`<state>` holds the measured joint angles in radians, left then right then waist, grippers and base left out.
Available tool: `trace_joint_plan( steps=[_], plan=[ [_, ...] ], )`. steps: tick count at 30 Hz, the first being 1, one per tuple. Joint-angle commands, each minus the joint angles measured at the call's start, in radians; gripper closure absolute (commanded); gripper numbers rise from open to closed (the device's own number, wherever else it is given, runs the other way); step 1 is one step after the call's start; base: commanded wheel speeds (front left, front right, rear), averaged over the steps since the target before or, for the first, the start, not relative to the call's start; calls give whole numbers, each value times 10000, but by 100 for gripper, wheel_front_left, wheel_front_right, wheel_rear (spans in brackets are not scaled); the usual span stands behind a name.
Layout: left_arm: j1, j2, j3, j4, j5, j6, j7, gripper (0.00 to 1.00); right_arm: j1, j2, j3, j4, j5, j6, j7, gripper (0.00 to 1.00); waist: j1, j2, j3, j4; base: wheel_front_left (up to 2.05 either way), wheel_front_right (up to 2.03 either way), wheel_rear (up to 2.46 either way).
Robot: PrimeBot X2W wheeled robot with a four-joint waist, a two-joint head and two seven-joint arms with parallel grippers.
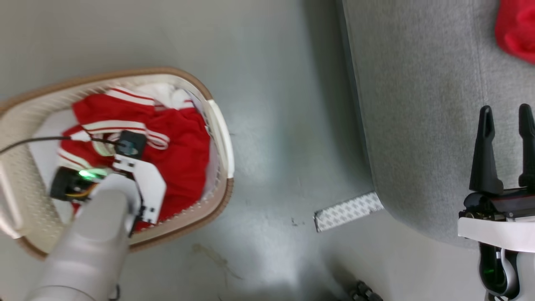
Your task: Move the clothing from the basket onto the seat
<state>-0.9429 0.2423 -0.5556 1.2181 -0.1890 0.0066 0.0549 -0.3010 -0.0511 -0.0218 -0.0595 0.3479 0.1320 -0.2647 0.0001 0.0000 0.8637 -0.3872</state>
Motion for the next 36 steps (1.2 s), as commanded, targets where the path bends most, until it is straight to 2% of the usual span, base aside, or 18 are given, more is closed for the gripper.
trace_joint_plan(
  steps=[1, 10, 20, 31, 36],
  plan=[
    [145, -81, 31, 27, -134, -90, -114, 100, 18, 6, -98, 59, -138, -27, 7, 0, -1, 0, -490, 308, 0, 0, 0],
    [913, -1010, 301, 150, -858, -594, -1003, 100, 679, 4, -719, 306, -782, -26, 7, 0, -1, 0, -2677, 1239, 0, 0, 0],
    [1846, -1591, 655, 39, -1817, -1100, -1801, 100, 1588, 0, -990, 569, -1262, -27, 7, 0, -1, 0, -4702, 1996, 0, 0, 0],
    [2756, -1855, 810, -728, -2560, -1205, -2542, 100, 2412, 1, -1260, 738, -1529, -26, 7, 0, -1, 0, -6462, 2700, 0, 0, 0],
    [3213, -1874, 906, -1340, -2909, -1077, -2819, 100, 2747, 3, -1342, 829, -1563, -28, 7, 0, -1, 0, -7160, 2945, 0, 0, 0]
  ],
)
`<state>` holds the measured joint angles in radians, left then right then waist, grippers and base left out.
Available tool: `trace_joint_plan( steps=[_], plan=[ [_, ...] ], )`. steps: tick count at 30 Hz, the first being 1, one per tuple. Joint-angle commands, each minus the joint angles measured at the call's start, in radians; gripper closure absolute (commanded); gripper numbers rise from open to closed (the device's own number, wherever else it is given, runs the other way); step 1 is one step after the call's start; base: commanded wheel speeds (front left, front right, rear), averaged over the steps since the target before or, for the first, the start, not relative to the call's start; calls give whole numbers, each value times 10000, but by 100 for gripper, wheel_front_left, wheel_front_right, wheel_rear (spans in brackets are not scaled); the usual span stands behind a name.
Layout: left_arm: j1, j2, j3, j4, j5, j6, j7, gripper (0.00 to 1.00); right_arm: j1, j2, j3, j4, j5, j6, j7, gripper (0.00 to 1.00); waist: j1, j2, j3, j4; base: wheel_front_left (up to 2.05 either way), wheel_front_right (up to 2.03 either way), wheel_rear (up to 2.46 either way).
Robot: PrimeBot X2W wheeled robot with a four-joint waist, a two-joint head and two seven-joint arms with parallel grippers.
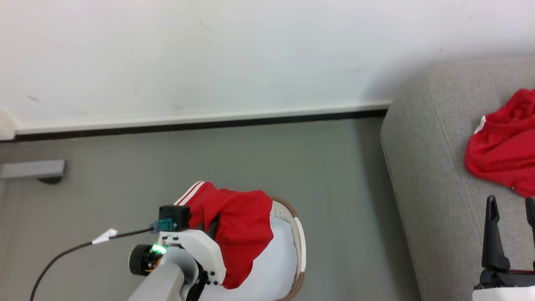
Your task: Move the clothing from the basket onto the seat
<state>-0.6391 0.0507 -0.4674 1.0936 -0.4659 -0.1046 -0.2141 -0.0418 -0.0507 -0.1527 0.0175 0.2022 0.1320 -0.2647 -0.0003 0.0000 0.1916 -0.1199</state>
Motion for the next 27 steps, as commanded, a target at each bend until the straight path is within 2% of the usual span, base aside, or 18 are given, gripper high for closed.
trace_joint_plan(
  steps=[1, 6, 13, 21, 27],
  plan=[
    [283, 38, 48, -261, -220, 77, -158, 100, 228, -3, -42, 71, -119, -26, 7, 0, 3, 0, -567, 319, 0, 0, 0],
    [1047, 70, 204, -1197, -334, 356, -362, 100, 636, -3, -72, 194, -213, -26, 7, 0, 3, 0, -1281, 536, 0, 0, 0],
    [2425, 449, 381, -2974, -328, 854, -477, 100, 1219, -4, -122, 324, -557, -26, 7, 0, 3, 0, -2061, 861, 0, 0, 0],
    [3793, 1282, 647, -5434, -18, 1406, -503, 100, 1509, -3, -123, 421, -766, -26, 7, 0, 3, 0, -2473, 1042, 0, 0, 0],
    [4406, 1783, 831, -7198, 157, 1629, -505, 100, 1326, -1, 200, 451, -1053, -26, 7, 0, 3, 0, -2508, 1019, 0, 0, 0]
  ],
)
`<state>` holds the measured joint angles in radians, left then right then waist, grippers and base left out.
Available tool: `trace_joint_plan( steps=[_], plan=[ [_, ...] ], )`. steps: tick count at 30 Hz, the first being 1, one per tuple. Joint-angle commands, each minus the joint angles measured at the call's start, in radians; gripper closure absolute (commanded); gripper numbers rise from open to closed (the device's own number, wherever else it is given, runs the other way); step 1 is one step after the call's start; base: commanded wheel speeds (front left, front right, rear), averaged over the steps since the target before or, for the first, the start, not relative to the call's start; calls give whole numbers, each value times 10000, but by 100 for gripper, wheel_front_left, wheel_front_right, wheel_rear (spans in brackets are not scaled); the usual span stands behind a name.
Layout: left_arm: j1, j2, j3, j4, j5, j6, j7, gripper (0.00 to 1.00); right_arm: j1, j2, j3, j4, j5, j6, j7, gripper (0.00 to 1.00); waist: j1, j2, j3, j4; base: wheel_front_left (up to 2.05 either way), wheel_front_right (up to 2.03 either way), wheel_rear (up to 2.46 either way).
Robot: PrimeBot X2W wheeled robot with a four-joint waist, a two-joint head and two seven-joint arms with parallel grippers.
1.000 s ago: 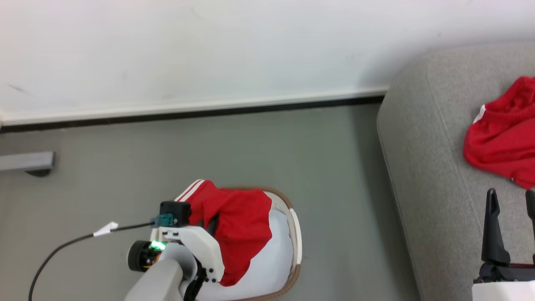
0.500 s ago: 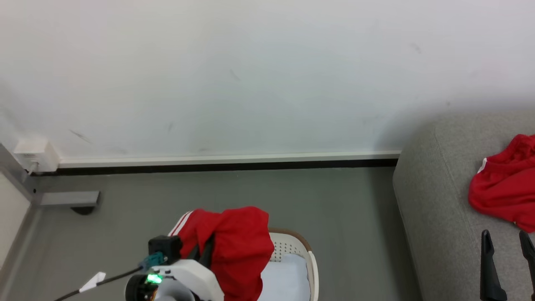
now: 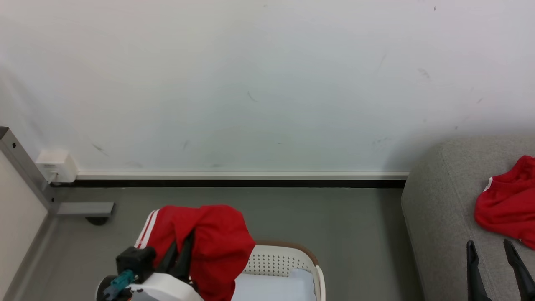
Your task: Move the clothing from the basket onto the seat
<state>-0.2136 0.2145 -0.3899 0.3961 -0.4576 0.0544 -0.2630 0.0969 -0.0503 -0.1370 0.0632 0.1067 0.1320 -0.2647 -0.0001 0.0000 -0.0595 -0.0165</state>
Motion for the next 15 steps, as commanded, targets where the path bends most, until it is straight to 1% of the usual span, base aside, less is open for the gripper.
trace_joint_plan(
  steps=[1, 2, 6, 9, 15],
  plan=[
    [197, 183, 87, -470, 100, 58, -17, 100, -80, -6, 126, -16, -150, -26, 9, 0, 1, 0, 1, -27, 0, 0, 0],
    [197, 183, 87, -470, 100, 58, -17, 100, -80, -6, 126, -16, -150, -26, 9, 0, 1, 0, 1, -27, 0, 0, 0],
    [270, 247, 12, -1279, 130, 35, 74, 100, -184, -106, 598, -123, -219, -26, 7, 0, 1, 0, 60, -55, 0, 0, 0],
    [36, 228, -197, -1802, 197, -33, 310, 100, -354, -297, 1318, -198, -217, -26, 9, 0, 1, 0, 120, -78, 0, 0, 0],
    [-453, -174, -624, -2449, 113, -125, 877, 100, -818, -543, 2901, -332, -247, -26, 7, 0, 1, 0, 212, -78, 0, 0, 0]
  ],
)
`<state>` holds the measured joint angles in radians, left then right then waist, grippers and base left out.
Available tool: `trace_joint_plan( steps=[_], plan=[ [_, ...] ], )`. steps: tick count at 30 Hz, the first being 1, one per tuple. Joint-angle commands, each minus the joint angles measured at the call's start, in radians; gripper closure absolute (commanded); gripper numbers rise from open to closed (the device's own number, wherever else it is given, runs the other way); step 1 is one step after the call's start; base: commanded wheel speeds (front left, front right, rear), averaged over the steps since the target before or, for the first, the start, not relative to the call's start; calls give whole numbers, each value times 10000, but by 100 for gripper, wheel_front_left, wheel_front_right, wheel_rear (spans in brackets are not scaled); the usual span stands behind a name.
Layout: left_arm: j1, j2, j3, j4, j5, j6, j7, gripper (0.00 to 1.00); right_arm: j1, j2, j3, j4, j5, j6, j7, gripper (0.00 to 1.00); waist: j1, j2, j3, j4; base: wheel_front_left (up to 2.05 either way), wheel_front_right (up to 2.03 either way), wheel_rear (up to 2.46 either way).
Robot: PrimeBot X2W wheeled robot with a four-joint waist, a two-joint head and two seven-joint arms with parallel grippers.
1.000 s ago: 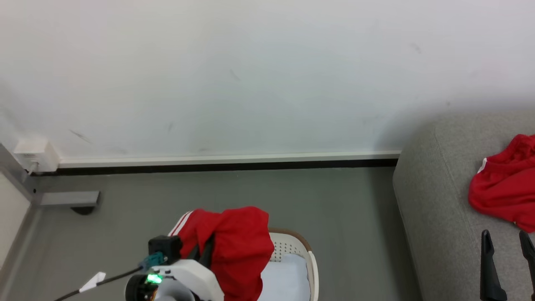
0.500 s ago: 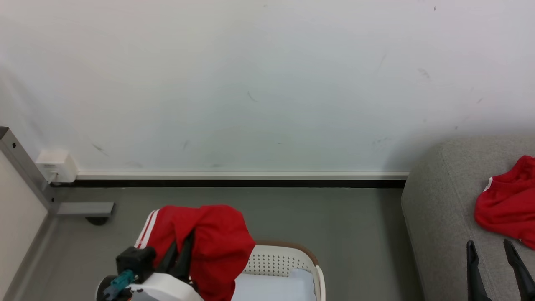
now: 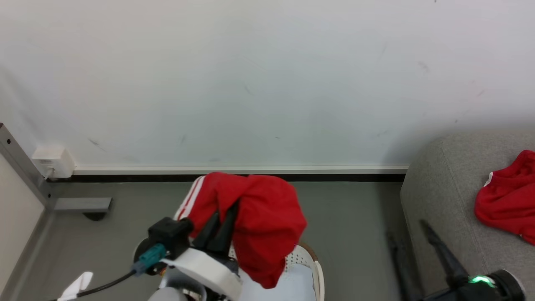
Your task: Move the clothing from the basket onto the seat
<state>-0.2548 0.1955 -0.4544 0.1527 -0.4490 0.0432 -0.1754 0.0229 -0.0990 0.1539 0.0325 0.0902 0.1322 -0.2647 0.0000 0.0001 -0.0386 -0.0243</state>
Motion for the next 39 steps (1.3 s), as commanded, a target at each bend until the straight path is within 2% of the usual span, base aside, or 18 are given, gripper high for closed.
trace_joint_plan(
  steps=[1, 10, 14, 17, 27, 33, 39],
  plan=[
    [-124, -76, -58, -83, 19, -41, 80, 100, -169, -58, 262, -51, -105, -30, 9, 0, 0, -1, 16, -7, 0, 0, 0],
    [-753, -815, -951, 61, 148, -194, 595, 100, -927, -3, 2760, -125, -280, -30, 7, 0, 0, -1, 26, -70, 0, 0, 0],
    [-990, -1061, -1439, 197, 177, -342, 701, 100, -1124, 45, 3253, 74, -326, -30, 7, 0, 0, -1, -11, -71, 0, 0, 0],
    [-1146, -1180, -1832, 200, 178, -467, 847, 100, -1231, 128, 3288, 160, -351, -30, 7, 0, 0, -1, -31, -61, 0, 0, 0],
    [-990, -1320, -2514, -346, -237, -606, 1539, 100, -1099, 218, 2511, 338, -1240, -30, 9, 0, 0, -1, -43, -164, 0, 0, 0],
    [-740, -1217, -2742, -973, -672, -809, 2165, 100, -1087, 167, 2171, 397, -1520, -30, 9, 0, 0, -1, -37, -192, 0, 0, 0],
    [-615, -1065, -2807, -1454, -970, -828, 2576, 100, -1020, 126, 1878, 542, -1669, -33, 11, 0, 0, -1, -51, -161, 0, 0, 0]
  ],
)
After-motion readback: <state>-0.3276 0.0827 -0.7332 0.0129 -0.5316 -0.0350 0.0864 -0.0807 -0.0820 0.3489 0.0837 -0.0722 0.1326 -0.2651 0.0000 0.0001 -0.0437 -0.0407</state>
